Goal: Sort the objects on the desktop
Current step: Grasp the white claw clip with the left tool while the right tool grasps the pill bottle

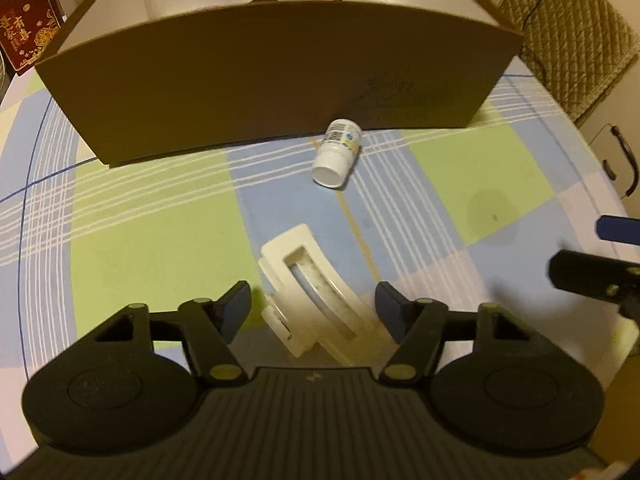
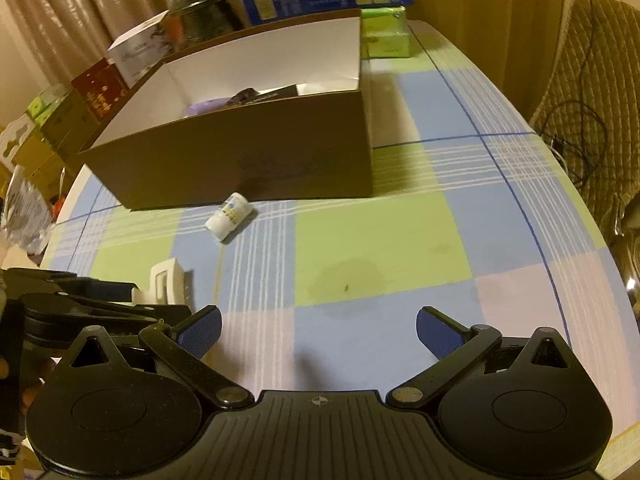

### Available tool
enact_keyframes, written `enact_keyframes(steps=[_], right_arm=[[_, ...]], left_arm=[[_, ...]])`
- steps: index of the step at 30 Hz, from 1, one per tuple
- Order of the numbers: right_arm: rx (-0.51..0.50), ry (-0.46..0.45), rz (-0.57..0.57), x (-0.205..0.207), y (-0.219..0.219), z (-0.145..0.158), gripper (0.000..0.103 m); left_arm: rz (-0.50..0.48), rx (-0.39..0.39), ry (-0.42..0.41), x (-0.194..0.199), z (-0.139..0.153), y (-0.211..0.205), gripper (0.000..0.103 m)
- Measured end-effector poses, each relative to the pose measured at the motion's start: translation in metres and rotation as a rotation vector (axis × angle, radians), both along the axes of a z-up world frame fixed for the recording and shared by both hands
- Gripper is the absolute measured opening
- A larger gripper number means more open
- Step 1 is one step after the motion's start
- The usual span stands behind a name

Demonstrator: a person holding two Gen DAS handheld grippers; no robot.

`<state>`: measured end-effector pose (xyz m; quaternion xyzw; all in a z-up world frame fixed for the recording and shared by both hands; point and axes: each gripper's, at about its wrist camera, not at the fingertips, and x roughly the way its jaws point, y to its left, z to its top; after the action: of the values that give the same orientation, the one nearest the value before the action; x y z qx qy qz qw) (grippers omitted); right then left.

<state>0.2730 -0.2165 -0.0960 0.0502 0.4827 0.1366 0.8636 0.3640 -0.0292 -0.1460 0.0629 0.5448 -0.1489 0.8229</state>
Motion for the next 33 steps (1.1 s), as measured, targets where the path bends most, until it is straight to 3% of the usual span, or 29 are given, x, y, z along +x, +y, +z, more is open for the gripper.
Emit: enact_keyframes(steps=[4, 12, 21, 26, 33], right_arm=[[0.001, 0.011, -0.007, 0.004, -0.002, -0.002, 0.101], [0.009, 0.026, 0.009, 0.019, 0.007, -0.009, 0.101], [0.022, 0.006, 0.105, 0.043, 0.048, -0.020, 0.101], [0.025, -0.034, 0.151, 0.059, 0.080, -0.029, 0.079], [0.011, -0.058, 0.103, 0.087, 0.113, -0.046, 0.056]], left_arm=[[-0.003, 0.018, 0.001, 0.007, -0.005, 0.004, 0.044], [0.028, 0.094, -0.067, 0.017, -0.002, 0.033, 0.037], [0.182, 0.097, -0.063, 0.041, -0.001, 0.093, 0.036], [0.208, 0.089, -0.055, 0.044, 0.000, 0.106, 0.042], [0.208, 0.073, -0.046, 0.048, -0.001, 0.110, 0.044]])
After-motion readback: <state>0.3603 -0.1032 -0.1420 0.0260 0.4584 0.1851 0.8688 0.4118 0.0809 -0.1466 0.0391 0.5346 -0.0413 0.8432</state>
